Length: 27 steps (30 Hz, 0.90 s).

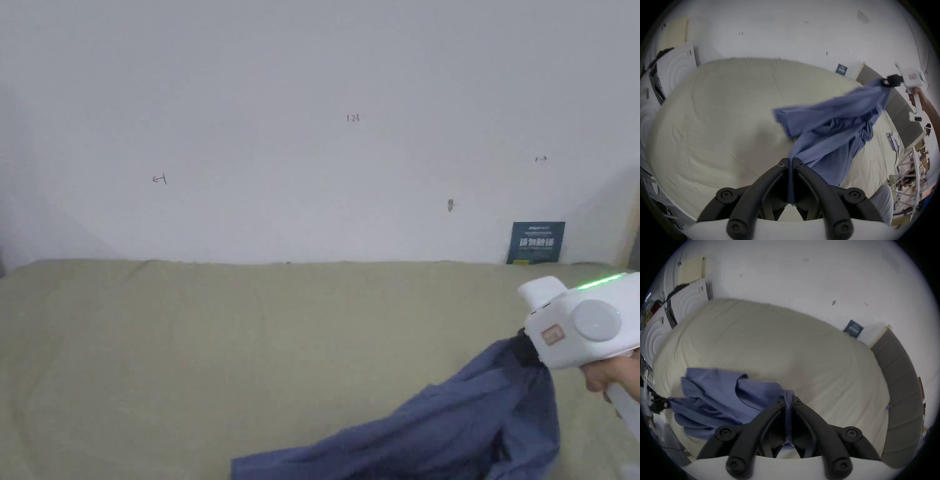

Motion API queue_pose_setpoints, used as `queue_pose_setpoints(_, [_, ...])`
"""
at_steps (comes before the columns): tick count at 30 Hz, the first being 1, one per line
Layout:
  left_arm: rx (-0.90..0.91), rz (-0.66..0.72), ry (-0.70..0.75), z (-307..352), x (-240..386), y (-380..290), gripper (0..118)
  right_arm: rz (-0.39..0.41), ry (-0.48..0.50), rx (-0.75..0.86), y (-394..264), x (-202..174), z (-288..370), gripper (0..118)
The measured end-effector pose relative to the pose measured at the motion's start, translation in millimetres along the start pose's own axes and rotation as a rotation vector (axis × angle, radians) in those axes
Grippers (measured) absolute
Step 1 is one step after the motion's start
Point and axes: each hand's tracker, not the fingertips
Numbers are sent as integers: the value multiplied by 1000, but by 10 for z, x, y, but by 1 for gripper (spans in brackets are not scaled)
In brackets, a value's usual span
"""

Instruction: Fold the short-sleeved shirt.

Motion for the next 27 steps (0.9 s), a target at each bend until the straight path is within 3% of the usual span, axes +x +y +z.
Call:
queue_pose_setpoints(6, [173,0,154,722,-175,529,0,-185,-45,172,-295,484,1338,5])
queue_pose_setpoints(13, [351,4,228,1620,-249,1141,0,-416,22,315,-691,854,2296,5])
queue_pose_setpoints(16, [386,-19,261,1882,-171,1375,0,-436,43,361,-725,892,2494,5])
queue_pose_setpoints(27, [449,-14,338,2198,98,1785,0,-375,-41,433,-451,807,2707,5])
